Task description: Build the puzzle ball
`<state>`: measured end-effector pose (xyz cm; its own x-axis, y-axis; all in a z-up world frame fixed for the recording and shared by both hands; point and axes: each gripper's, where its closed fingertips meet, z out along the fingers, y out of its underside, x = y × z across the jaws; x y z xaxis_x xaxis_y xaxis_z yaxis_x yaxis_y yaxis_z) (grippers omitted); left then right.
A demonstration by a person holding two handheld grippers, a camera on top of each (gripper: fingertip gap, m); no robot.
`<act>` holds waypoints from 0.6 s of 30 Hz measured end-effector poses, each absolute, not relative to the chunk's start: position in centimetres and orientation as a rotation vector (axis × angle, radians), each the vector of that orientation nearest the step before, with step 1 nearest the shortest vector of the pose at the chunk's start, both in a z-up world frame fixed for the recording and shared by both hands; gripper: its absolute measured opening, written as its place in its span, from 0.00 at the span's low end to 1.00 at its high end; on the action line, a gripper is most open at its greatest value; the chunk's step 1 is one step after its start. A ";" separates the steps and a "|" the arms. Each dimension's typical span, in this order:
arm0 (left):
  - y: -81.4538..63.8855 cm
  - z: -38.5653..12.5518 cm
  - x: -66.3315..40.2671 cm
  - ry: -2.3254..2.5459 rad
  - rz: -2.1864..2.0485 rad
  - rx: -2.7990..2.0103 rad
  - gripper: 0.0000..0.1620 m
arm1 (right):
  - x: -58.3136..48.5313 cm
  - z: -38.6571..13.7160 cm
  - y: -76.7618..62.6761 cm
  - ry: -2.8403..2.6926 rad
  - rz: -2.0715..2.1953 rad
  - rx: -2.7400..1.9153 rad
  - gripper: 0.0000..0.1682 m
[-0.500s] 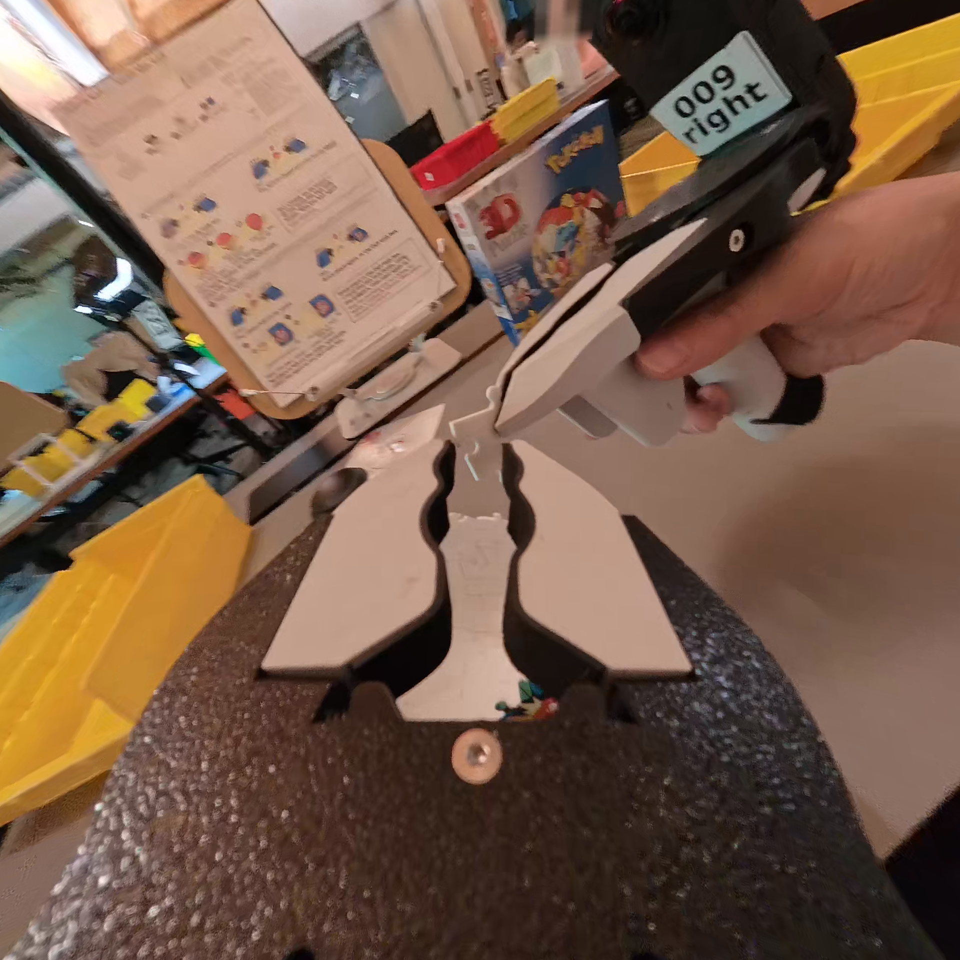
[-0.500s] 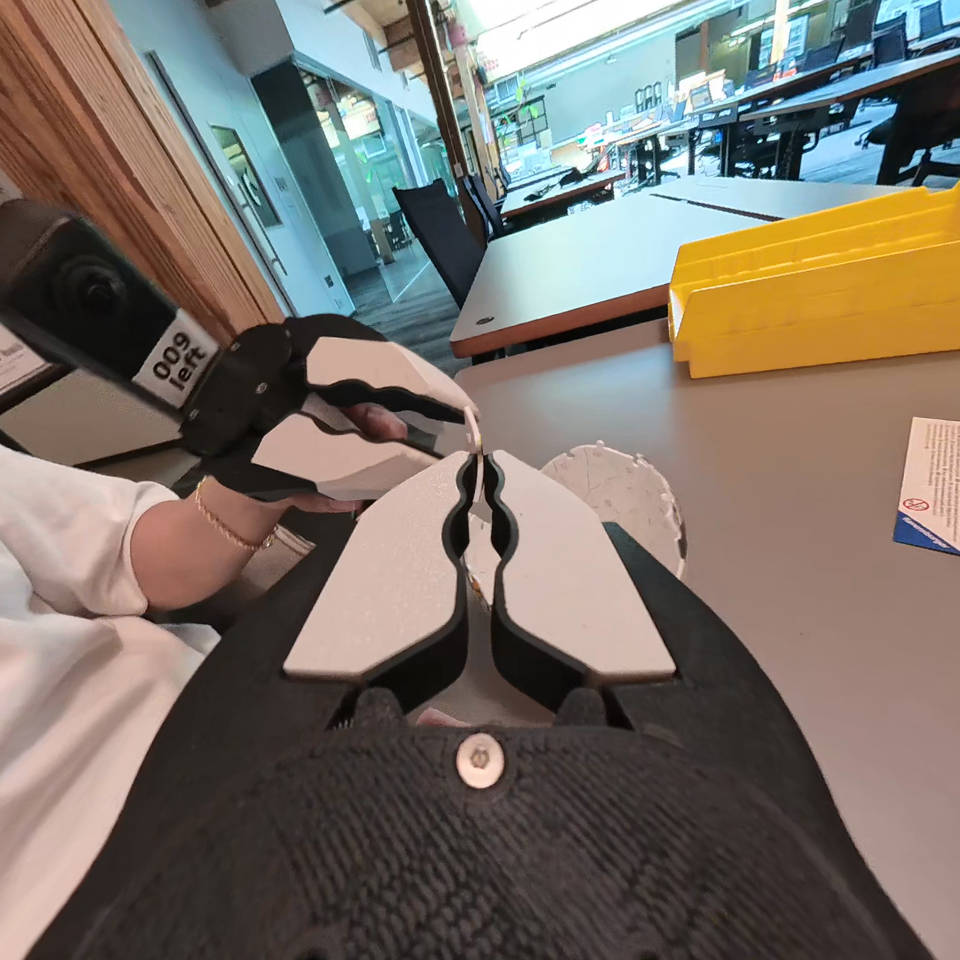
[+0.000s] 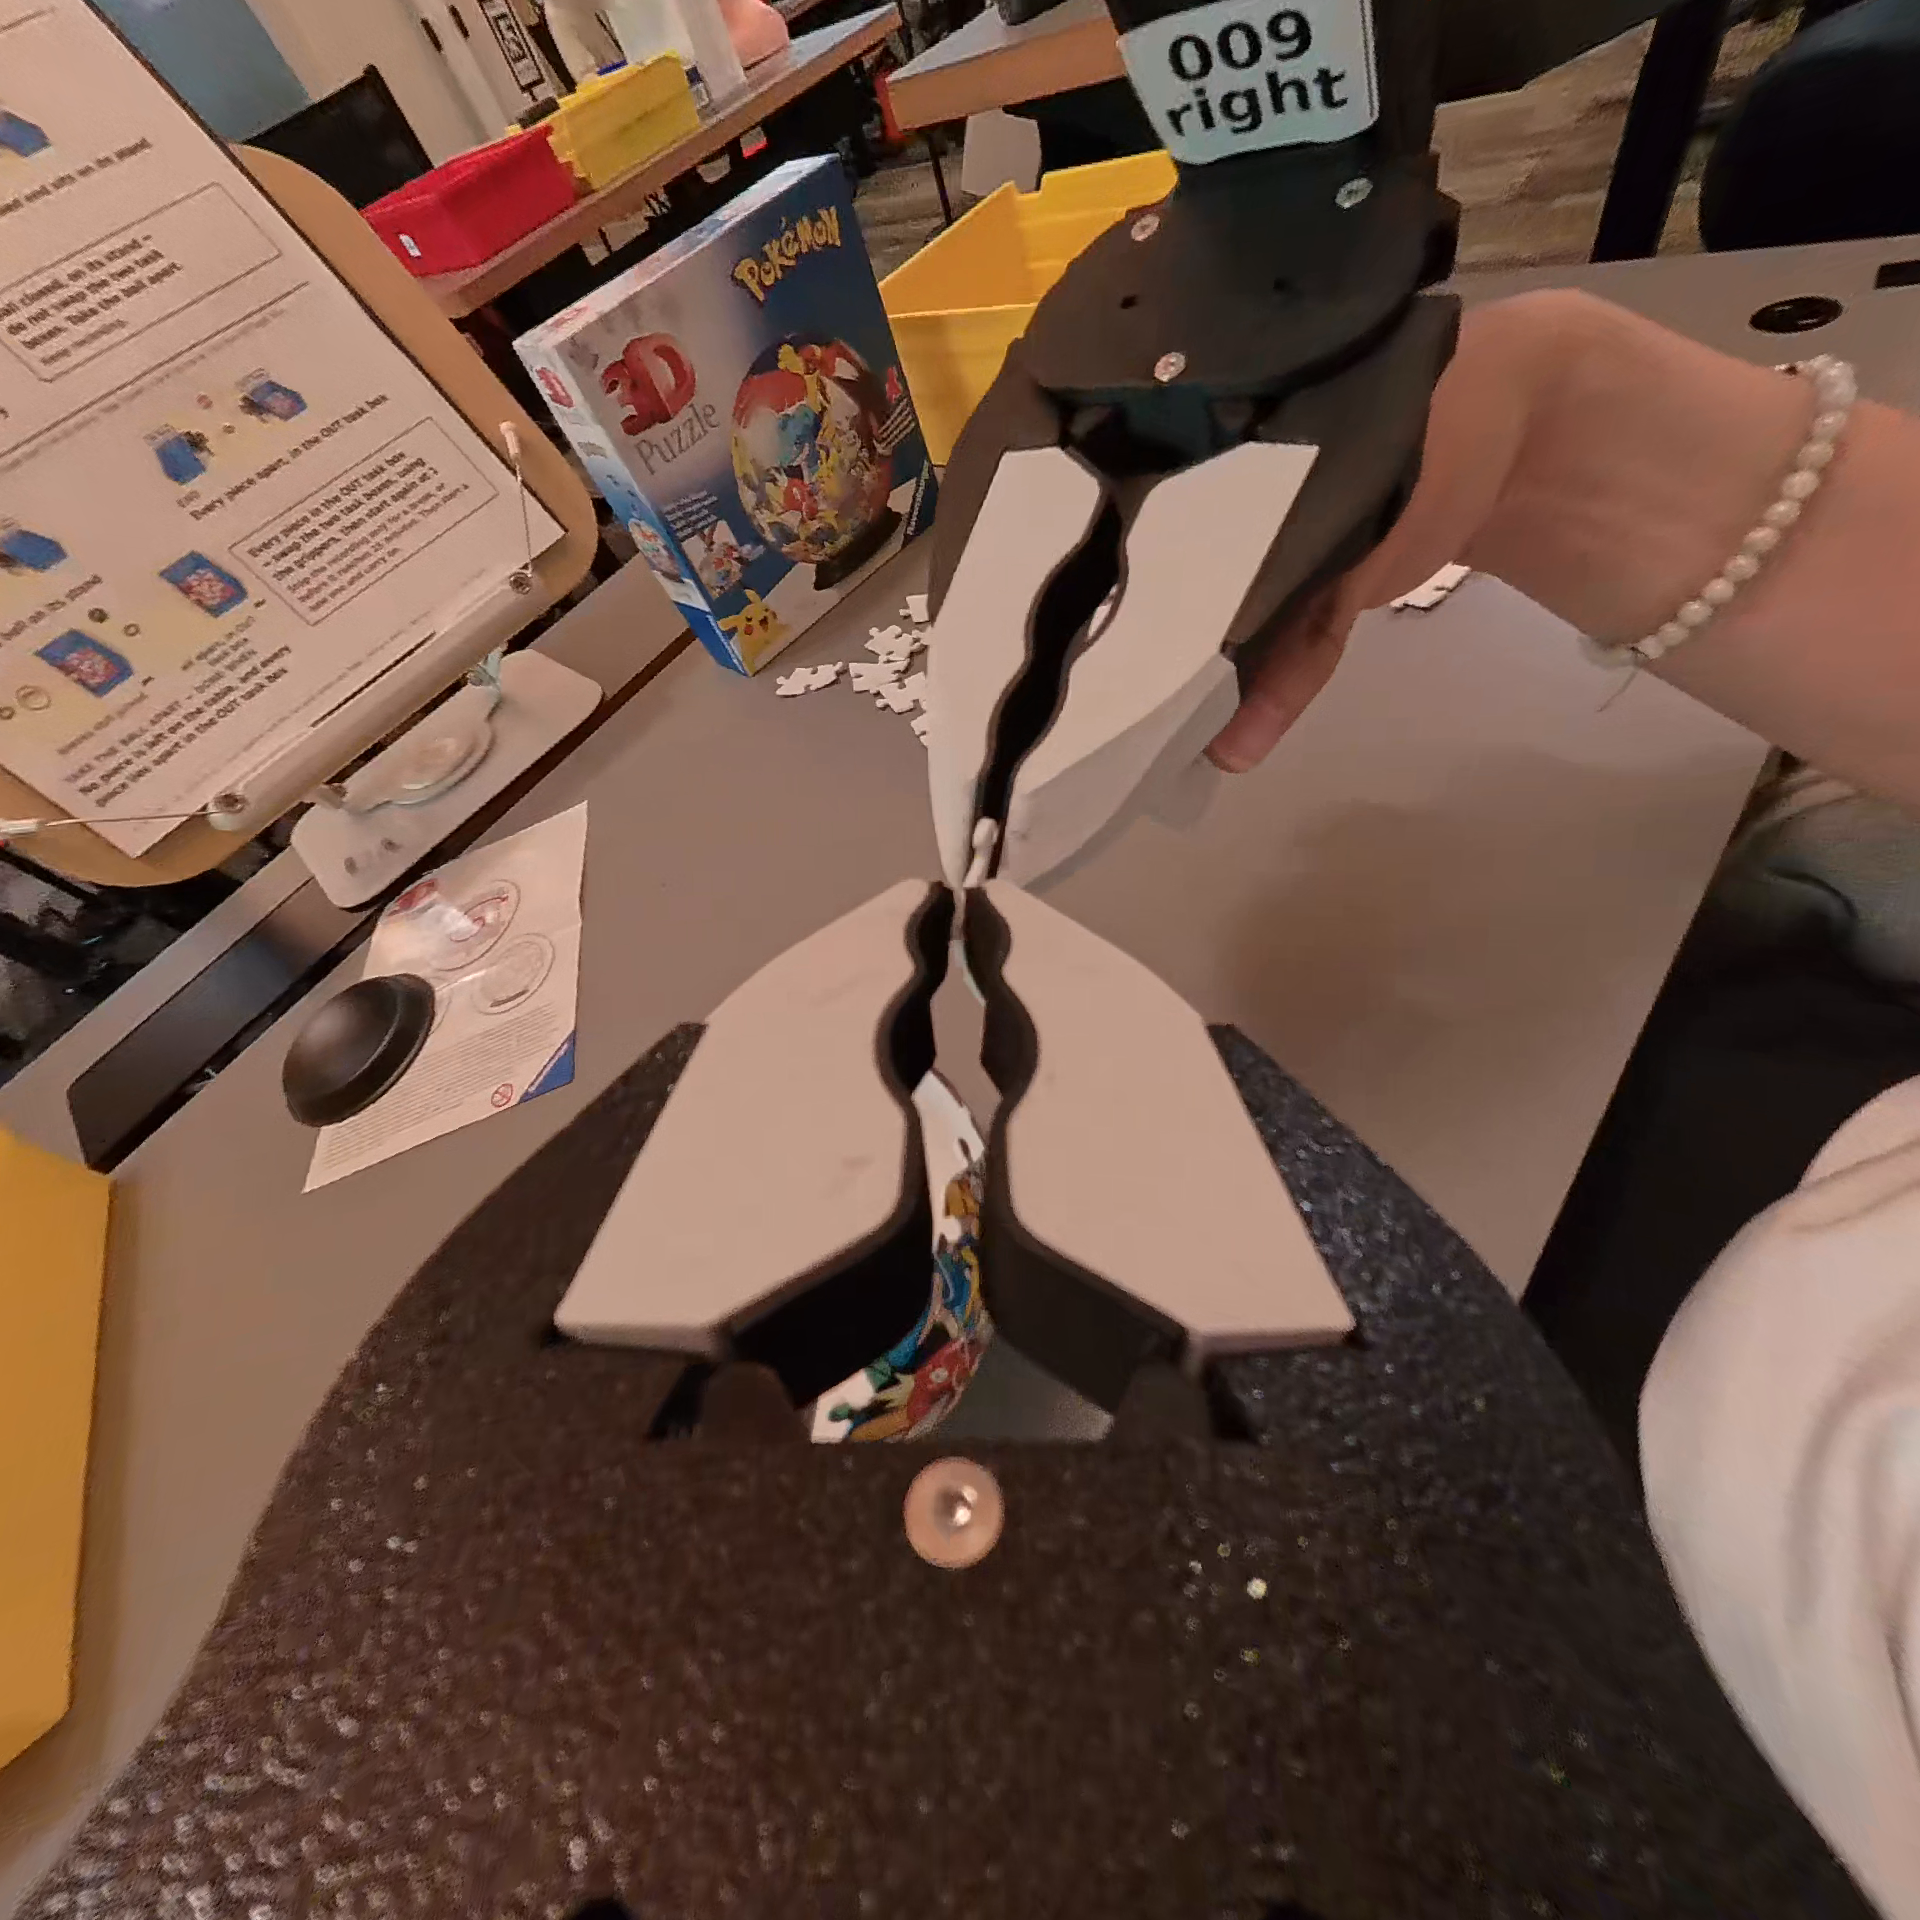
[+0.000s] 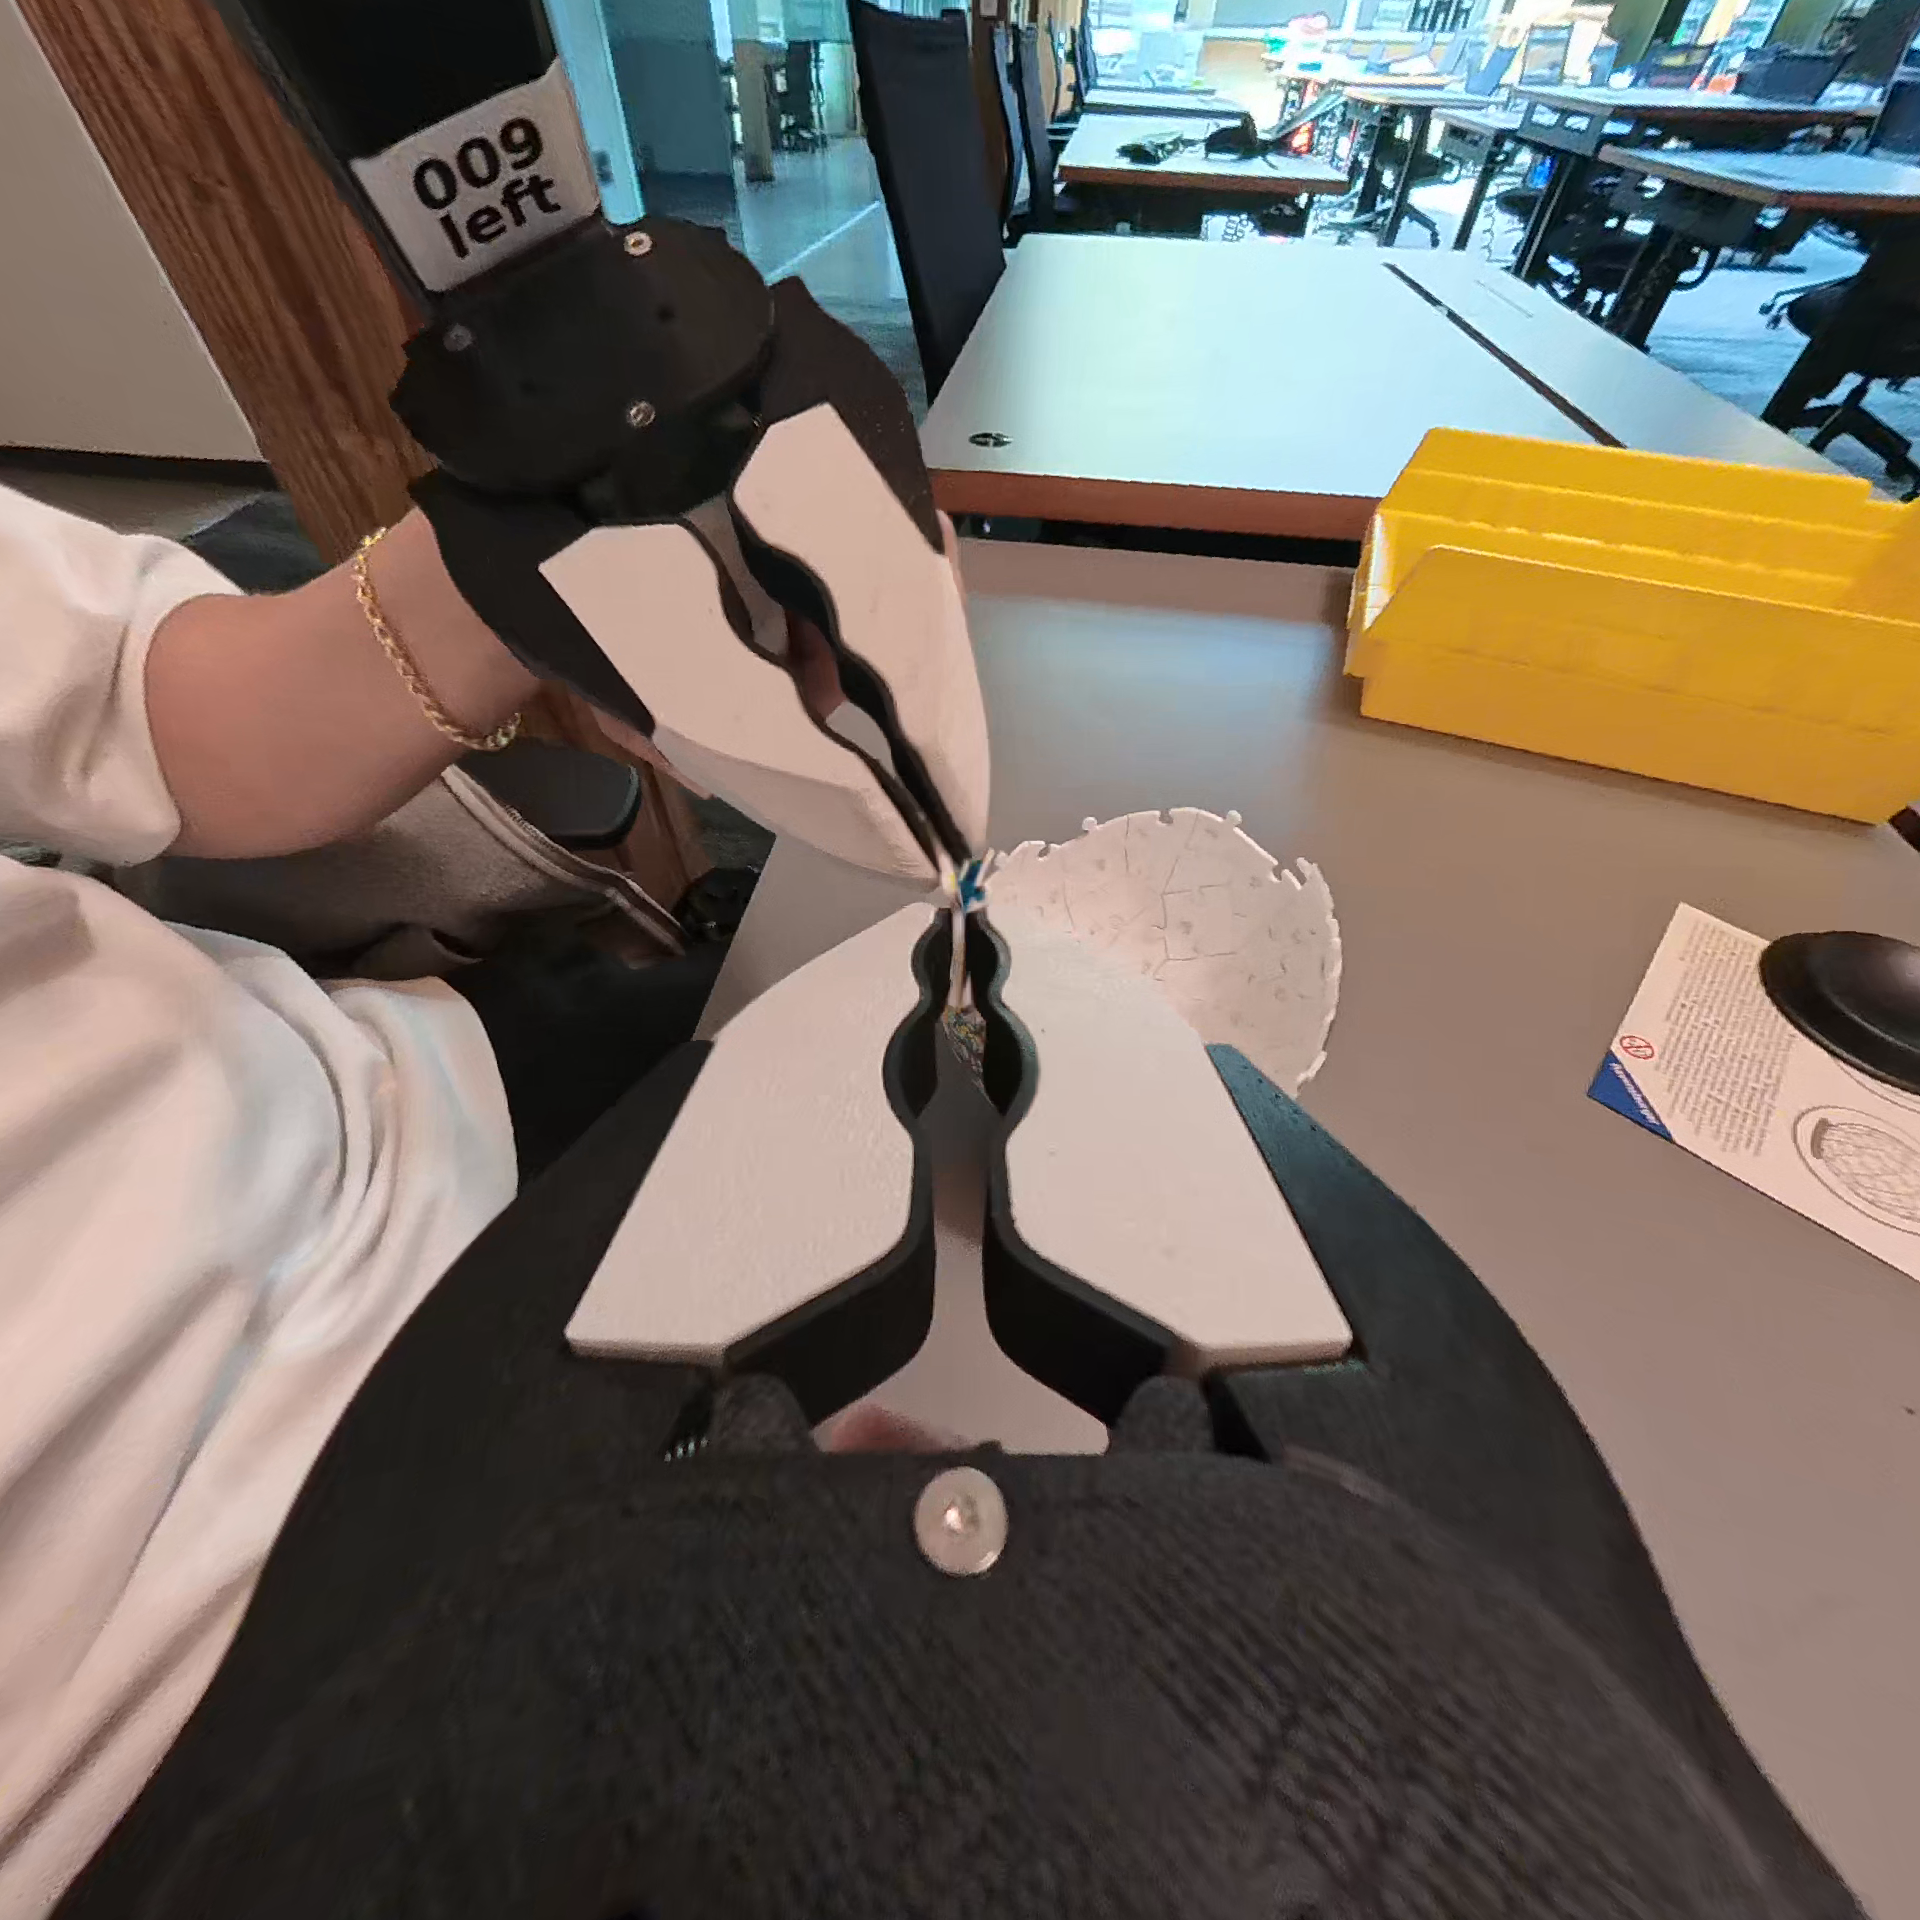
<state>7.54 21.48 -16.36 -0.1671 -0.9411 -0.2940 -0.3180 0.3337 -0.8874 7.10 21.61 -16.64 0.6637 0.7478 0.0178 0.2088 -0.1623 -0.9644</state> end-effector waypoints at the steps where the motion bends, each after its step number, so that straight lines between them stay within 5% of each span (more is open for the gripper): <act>1: 21.4 -16.4 7.5 1.680 -0.864 -1.143 0.01 | 7.1 -16.6 21.6 -0.781 0.567 -1.706 0.02; 18: 23.6 -13.7 8.8 1.213 -1.571 -1.343 0.01 | 8.5 -13.6 24.0 -0.508 0.706 -1.669 0.04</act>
